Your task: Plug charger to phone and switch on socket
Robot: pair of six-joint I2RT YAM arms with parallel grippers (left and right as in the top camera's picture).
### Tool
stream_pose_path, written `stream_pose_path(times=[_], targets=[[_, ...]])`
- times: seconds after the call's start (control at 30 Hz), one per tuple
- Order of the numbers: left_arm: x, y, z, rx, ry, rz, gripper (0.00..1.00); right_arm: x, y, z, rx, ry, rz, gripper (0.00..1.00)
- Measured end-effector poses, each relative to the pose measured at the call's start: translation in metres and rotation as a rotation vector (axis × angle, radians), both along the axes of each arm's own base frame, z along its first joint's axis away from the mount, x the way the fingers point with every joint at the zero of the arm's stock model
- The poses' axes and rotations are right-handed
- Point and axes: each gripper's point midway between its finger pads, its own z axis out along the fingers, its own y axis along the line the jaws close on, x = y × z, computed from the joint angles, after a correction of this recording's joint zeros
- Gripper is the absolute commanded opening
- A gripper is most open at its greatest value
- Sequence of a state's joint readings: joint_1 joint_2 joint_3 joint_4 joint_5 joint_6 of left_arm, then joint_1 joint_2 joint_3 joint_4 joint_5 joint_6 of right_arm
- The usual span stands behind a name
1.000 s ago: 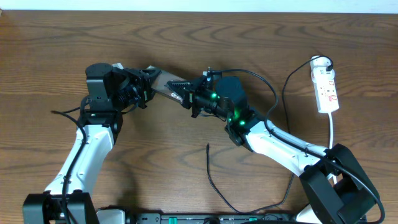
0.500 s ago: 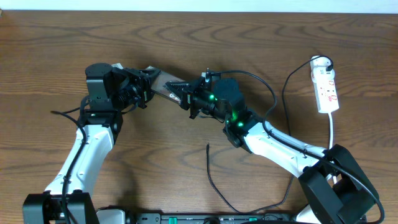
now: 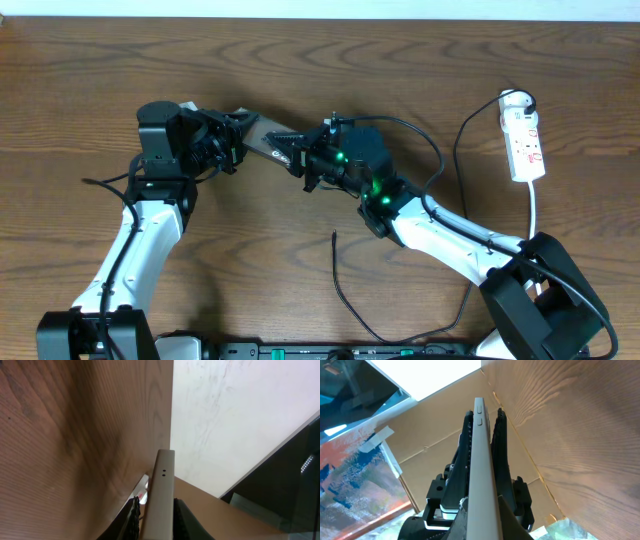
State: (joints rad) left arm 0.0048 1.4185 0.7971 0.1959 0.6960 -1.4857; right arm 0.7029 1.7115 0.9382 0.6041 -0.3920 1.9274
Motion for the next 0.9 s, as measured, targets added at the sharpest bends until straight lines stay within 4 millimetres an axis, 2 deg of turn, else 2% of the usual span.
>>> stream_pose_path(times=[0.07,0.17,0.63,0.83,0.9], targets=[[0.0001,0.0002,-0.0001,0.0,0.001,0.001,0.19,-0.0003,0.0005,-0.0001,0.002,0.004,-0.003,0.02],[0.0003,0.0007,-0.0003,0.002,0.001,0.004,0.08,-0.0007,0.0013,-0.0001,0.003,0.008,-0.007,0.02],[0.0007,0.0006,0.0004,0.013,-0.015,-0.003,0.08,0.0003,0.0012,0.0005,0.025,0.046,-0.022,0.02],[0.0002,0.0006,-0.0005,0.012,-0.009,-0.002,0.07,0.0,0.0015,0.0006,0.023,0.04,-0.02,0.13],[0.0003,0.0008,-0.0006,0.01,-0.006,0.0,0.08,-0.001,0.0021,0.0012,0.024,0.037,-0.013,0.3]])
